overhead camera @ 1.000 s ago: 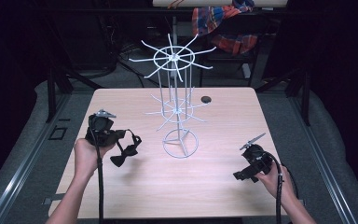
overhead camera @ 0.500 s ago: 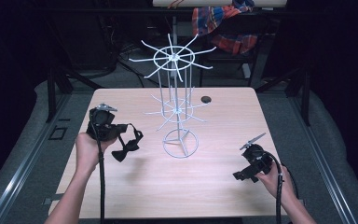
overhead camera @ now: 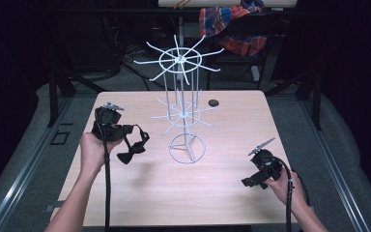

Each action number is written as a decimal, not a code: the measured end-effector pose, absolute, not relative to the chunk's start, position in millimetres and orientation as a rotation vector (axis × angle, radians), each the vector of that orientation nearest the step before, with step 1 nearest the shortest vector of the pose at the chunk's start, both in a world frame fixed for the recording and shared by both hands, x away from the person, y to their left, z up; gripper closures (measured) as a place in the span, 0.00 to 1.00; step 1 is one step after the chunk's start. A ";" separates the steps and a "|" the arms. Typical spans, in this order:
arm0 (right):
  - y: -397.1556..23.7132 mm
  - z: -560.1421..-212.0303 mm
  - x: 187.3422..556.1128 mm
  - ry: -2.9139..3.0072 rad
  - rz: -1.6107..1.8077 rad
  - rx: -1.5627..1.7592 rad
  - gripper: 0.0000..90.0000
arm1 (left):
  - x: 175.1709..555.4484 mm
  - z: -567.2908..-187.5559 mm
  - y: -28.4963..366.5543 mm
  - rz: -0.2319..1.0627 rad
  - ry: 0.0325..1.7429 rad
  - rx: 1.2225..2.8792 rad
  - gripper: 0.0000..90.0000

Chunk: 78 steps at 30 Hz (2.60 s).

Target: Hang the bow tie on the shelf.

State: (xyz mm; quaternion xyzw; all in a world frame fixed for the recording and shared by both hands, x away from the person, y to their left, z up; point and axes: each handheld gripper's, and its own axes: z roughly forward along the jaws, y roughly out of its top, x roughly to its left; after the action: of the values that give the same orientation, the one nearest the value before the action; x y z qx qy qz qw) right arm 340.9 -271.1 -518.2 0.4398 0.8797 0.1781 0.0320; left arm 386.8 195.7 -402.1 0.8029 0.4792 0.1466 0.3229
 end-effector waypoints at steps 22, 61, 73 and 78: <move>-271.9 -516.7 340.8 2.713 0.532 1.341 0.12 | 395.0 -378.9 179.3 0.411 1.231 2.123 0.99; -271.9 -517.9 341.4 2.719 0.544 1.348 0.12 | 396.2 -363.9 154.8 0.441 1.156 2.149 0.99; -272.5 -517.8 342.3 2.733 0.512 1.340 0.12 | 395.2 -364.8 145.6 0.441 1.130 2.161 0.99; -272.4 -518.0 342.1 2.725 0.517 1.343 0.12 | 395.0 -365.4 142.7 0.439 1.126 2.162 0.99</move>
State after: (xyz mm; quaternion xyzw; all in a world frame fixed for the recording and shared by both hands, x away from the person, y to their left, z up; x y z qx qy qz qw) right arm 342.1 -272.4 -518.0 0.4356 0.8839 0.1677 0.0297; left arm 395.0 142.7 -365.4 0.8252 0.4296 0.1675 0.3262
